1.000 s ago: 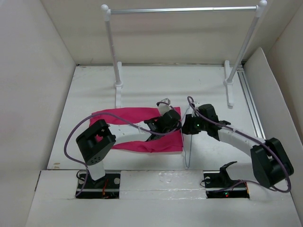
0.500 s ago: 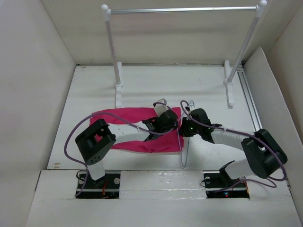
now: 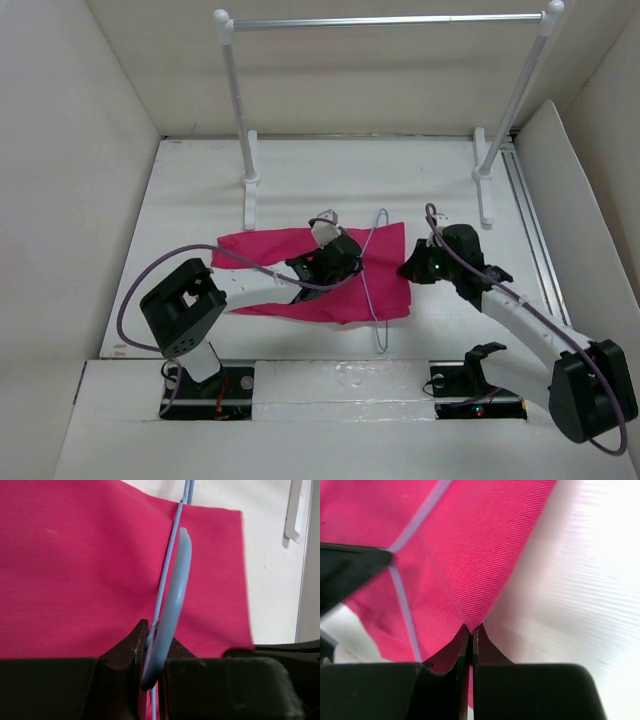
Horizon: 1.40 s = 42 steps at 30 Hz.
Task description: Place the trousers on the hanger
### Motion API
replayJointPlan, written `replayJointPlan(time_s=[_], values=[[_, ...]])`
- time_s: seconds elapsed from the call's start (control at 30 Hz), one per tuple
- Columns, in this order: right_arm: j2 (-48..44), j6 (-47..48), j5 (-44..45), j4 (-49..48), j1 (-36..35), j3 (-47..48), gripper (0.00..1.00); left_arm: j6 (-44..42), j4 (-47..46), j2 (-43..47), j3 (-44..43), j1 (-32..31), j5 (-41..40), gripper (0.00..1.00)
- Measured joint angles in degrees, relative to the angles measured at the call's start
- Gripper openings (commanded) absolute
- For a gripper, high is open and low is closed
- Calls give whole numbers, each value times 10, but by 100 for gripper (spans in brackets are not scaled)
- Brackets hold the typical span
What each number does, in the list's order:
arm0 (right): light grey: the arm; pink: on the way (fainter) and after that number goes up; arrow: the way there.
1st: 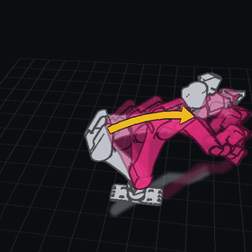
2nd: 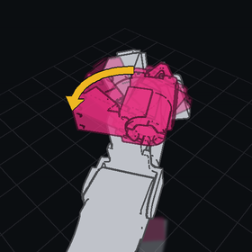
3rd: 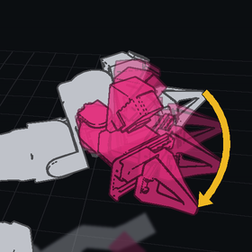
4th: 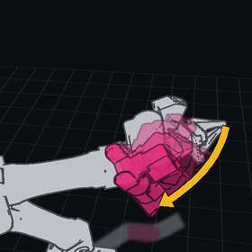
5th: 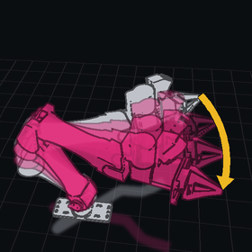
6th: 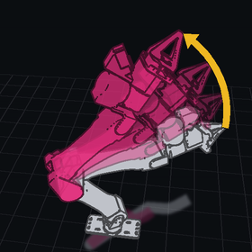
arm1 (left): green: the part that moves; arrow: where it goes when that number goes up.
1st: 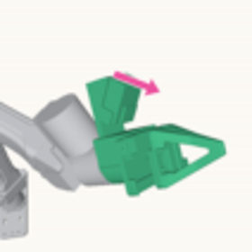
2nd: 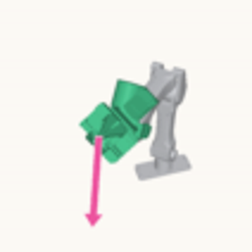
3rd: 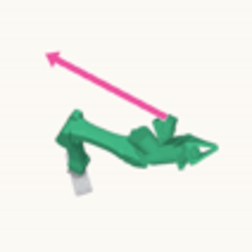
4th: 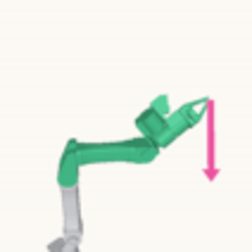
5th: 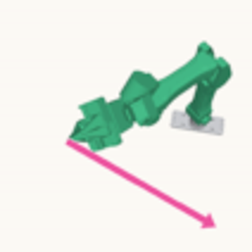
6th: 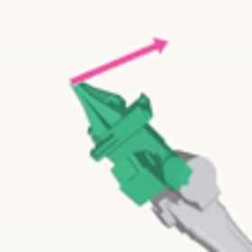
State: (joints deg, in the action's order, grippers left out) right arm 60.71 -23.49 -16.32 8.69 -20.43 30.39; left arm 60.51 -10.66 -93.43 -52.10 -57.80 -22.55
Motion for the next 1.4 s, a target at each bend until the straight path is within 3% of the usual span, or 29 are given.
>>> replayJointPlan(time_s=[0.3, 0.6, 0.9, 1.4], values=[[-43, 81, -45, 109, 177, 0, 0, -28, 3, 73, 68, 63, -12, 0], [13, 138, -63, 125, 270, 17, 0, -82, 36, 118, 84, 65, -29, 0], [49, 147, -84, 106, 283, 17, 0, -129, 80, 138, 53, 51, -32, 0], [49, 149, -86, 83, 264, -3, 0, -132, 107, 101, -8, 42, -15, 0]])
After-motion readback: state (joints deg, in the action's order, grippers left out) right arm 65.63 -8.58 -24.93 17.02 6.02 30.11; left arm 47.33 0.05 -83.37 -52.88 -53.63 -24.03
